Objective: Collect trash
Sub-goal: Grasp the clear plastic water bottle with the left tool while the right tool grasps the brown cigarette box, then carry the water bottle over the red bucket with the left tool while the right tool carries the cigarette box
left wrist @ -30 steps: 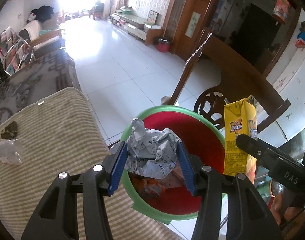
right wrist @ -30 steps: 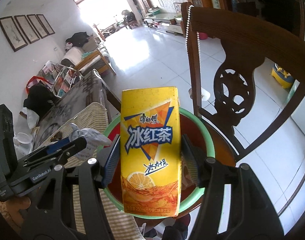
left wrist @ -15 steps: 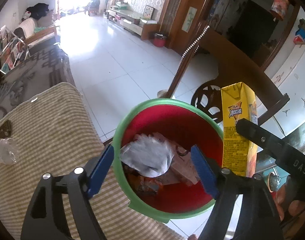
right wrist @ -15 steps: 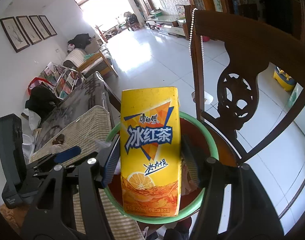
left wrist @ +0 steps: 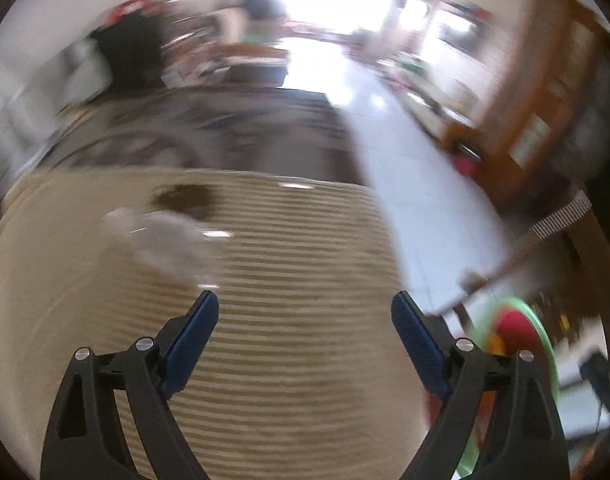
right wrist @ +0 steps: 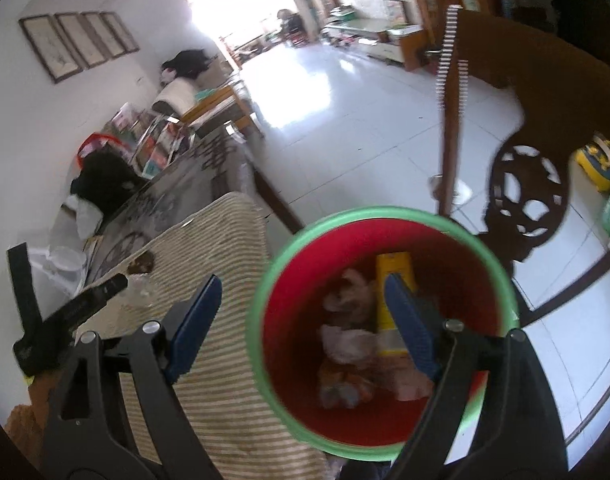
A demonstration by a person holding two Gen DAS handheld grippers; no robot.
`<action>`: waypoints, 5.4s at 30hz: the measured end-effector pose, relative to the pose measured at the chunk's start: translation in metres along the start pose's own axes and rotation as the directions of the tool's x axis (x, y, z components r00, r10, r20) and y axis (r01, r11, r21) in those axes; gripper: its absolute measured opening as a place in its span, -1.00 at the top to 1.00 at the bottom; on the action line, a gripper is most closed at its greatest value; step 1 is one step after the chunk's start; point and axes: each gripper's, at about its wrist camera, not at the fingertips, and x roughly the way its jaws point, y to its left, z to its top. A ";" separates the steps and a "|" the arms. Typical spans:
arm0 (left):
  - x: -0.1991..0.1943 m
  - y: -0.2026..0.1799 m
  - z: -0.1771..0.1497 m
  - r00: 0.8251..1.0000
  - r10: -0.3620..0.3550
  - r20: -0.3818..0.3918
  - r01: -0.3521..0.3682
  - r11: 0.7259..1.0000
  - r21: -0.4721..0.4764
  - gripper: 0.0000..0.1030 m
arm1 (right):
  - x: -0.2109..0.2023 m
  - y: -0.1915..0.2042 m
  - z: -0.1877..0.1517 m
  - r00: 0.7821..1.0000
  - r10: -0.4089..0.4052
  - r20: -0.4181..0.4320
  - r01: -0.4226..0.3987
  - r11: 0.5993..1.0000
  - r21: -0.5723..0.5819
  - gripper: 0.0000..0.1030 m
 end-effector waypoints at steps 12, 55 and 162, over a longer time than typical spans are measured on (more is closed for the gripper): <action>0.118 0.137 0.043 0.974 -0.004 -0.227 -0.107 0.873 -0.475 -0.80 | 0.038 0.096 -0.021 0.997 -0.010 -0.075 0.002 0.994 -0.108 -0.58; 0.058 0.297 -0.006 0.959 -0.118 -0.257 0.051 0.966 -0.252 -0.31 | 0.209 0.348 -0.049 0.942 0.047 -0.332 -0.223 0.826 -0.517 0.71; -0.053 -0.191 -0.048 0.905 -0.394 -0.161 0.425 0.831 0.359 0.38 | -0.061 -0.045 -0.004 0.989 -0.111 0.102 0.113 0.993 -0.016 0.70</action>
